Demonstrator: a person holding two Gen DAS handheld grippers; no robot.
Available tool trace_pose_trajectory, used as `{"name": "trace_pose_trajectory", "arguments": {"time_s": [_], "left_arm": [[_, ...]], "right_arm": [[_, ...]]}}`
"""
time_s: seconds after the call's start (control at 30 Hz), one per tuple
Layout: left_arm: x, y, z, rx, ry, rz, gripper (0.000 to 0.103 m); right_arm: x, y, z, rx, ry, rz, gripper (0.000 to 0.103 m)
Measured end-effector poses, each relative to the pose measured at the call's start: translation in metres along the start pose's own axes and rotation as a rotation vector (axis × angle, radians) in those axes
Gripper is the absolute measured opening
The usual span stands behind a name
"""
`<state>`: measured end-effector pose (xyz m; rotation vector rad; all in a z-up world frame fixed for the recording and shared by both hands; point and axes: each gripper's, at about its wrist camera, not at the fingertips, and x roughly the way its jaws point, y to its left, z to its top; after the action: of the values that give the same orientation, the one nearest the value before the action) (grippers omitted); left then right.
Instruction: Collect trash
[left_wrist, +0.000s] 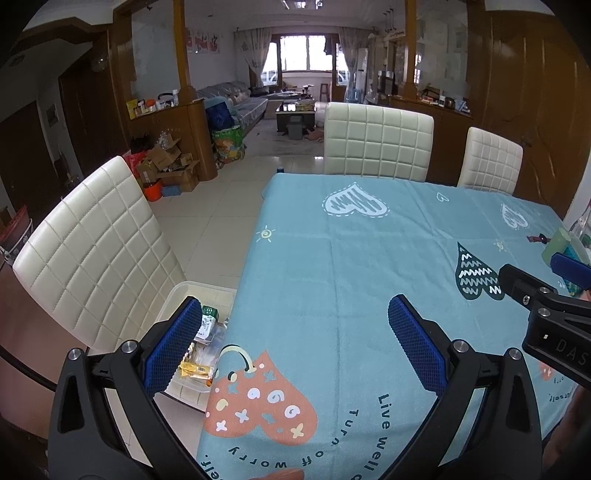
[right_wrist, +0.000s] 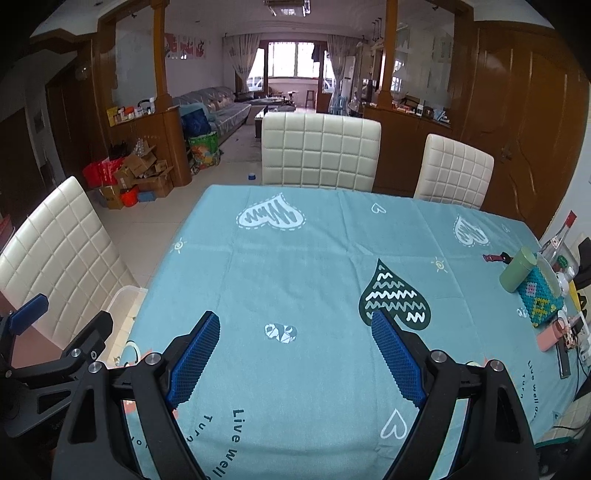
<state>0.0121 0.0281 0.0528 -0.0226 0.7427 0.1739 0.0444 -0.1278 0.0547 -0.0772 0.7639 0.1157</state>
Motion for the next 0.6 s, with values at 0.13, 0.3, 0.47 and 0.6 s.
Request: {"name": "trace_pose_trajectory", "arguments": {"time_s": [0.13, 0.3, 0.47, 0.6], "left_arm": [[-0.0049, -0.0015, 0.0006, 0.006, -0.017, -0.002, 0.099], [-0.0083, 0.0001, 0.0009, 0.002, -0.025, -0.009, 0.099], [-0.0084, 0.0024, -0.0005, -0.006, -0.006, 0.005, 0.099], [-0.0093, 0.0034, -0.0013, -0.003, 0.003, 0.023, 0.099]], "right_arm": [[-0.0055, -0.0004, 0.0013, 0.003, -0.023, 0.002, 0.082], [-0.0094, -0.0014, -0.0001, 0.006, -0.029, 0.002, 0.082], [-0.0091, 0.0018, -0.0021, -0.004, -0.021, 0.015, 0.082], [-0.0066, 0.0075, -0.0039, -0.013, -0.001, 0.036, 0.082]]}}
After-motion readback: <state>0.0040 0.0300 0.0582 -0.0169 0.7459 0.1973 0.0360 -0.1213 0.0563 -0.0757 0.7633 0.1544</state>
